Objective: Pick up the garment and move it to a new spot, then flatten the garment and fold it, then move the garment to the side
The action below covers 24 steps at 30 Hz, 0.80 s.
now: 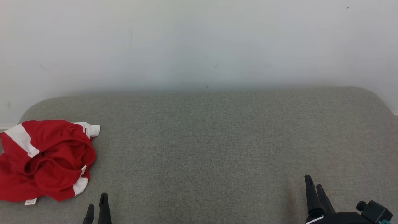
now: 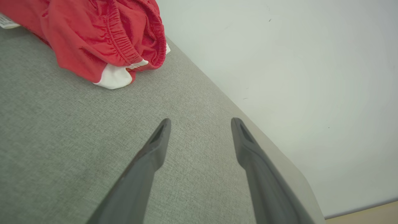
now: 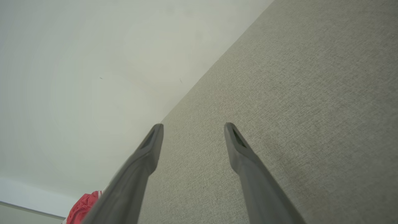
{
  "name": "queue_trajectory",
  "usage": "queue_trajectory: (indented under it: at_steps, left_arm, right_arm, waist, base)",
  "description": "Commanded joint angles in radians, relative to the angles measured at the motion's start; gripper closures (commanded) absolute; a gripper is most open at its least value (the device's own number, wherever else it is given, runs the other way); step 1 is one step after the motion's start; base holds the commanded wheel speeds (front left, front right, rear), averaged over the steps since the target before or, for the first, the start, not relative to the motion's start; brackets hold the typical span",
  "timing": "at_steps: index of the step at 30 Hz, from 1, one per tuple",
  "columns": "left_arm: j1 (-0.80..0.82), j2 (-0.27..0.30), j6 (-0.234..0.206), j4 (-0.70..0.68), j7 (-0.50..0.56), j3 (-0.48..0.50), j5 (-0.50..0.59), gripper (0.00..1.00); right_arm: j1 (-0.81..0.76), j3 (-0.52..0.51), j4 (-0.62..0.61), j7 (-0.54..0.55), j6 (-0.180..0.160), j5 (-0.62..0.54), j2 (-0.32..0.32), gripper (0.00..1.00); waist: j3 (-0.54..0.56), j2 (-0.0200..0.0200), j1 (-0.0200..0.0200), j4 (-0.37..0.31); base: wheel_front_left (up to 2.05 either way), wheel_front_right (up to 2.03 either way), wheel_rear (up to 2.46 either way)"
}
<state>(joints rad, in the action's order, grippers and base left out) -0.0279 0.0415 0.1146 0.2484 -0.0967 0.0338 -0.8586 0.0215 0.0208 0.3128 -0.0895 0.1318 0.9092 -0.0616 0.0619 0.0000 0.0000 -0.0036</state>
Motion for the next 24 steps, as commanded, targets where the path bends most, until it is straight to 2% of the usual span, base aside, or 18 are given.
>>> queue_trajectory:
  at_steps: [1,9,24]
  left_arm:
    - [-0.004,0.007,0.001,-0.017,-0.012,-0.001,0.046,0.0]
    - [-0.016,0.009,-0.002,-0.016,-0.036,0.0,0.197,0.0]
    - [-0.033,0.009,0.004,-0.012,-0.073,0.0,0.358,0.0]
  right_arm:
    - [0.005,0.004,-0.007,-0.008,-0.001,-0.044,-0.009,0.0]
    - [-0.004,0.012,-0.004,-0.018,-0.001,-0.166,-0.014,0.0]
    - [-0.016,0.017,0.007,-0.038,-0.001,-0.323,-0.02,0.0]
  waist:
    - [0.001,0.0,0.0,0.0]
    - [0.008,0.0,0.0,0.001]
    - [0.018,0.0,0.0,0.003]
  base:
    - [0.0,0.0,0.0]
    - [0.0,0.0,0.0]
    - [0.0,0.0,0.0]
